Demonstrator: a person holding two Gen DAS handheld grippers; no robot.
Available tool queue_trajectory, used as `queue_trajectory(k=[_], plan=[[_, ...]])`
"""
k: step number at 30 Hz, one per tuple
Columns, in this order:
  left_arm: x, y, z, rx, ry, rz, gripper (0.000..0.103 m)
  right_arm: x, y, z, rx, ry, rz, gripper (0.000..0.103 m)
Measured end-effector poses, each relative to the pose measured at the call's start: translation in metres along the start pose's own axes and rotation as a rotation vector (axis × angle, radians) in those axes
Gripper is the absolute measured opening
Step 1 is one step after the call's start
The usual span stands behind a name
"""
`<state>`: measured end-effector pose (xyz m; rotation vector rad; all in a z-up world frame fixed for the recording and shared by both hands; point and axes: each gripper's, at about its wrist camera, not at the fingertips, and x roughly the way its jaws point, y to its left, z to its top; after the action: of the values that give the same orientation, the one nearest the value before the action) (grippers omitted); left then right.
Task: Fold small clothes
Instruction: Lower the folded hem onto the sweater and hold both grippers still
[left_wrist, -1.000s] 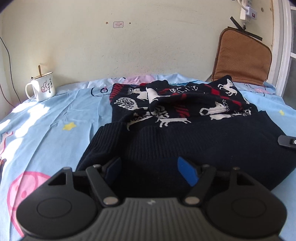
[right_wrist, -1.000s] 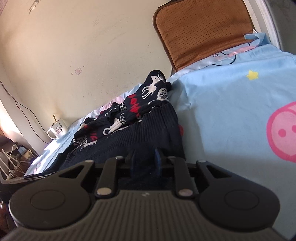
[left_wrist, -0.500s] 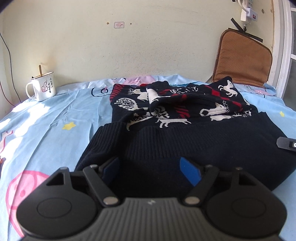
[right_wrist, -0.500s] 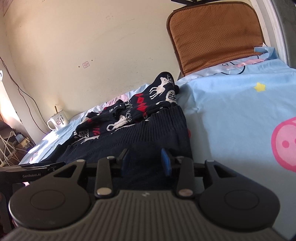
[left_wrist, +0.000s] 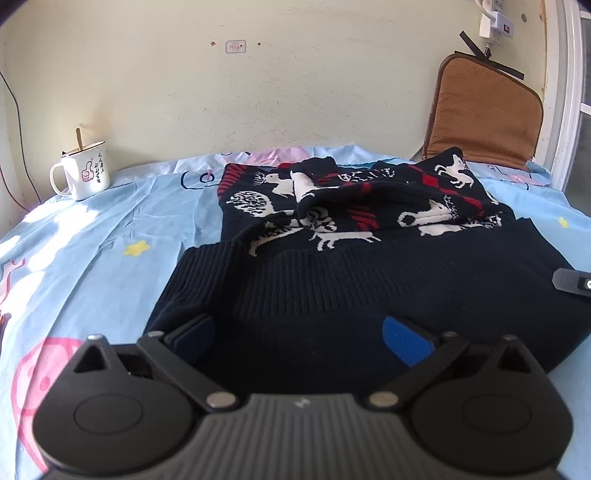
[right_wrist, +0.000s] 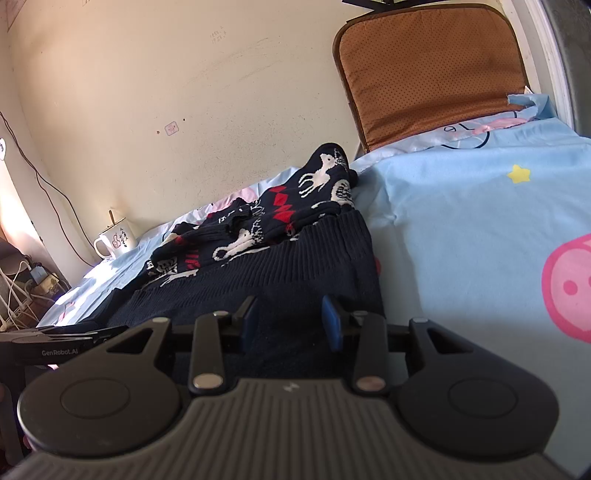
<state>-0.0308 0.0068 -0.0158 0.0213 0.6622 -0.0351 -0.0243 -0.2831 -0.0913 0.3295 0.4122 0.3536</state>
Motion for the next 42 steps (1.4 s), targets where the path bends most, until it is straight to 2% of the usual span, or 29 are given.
queue_trajectory(k=[14,19,42], plan=[[-0.0036,0.0037,-0.0005,-0.009,-0.009,-0.033,0.103,-0.0001,0.0000,-0.0003,-0.002,0.001,0.004,0.043],[-0.0012,-0.0034,-0.0004,0.026,0.004,-0.003,0.103,-0.0002,0.0005,-0.0007,-0.001,0.000,0.002,0.044],[0.0007,-0.0031,0.0003,0.037,0.024,-0.002,0.103,-0.0007,0.0007,-0.0019,0.001,-0.003,-0.001,0.048]])
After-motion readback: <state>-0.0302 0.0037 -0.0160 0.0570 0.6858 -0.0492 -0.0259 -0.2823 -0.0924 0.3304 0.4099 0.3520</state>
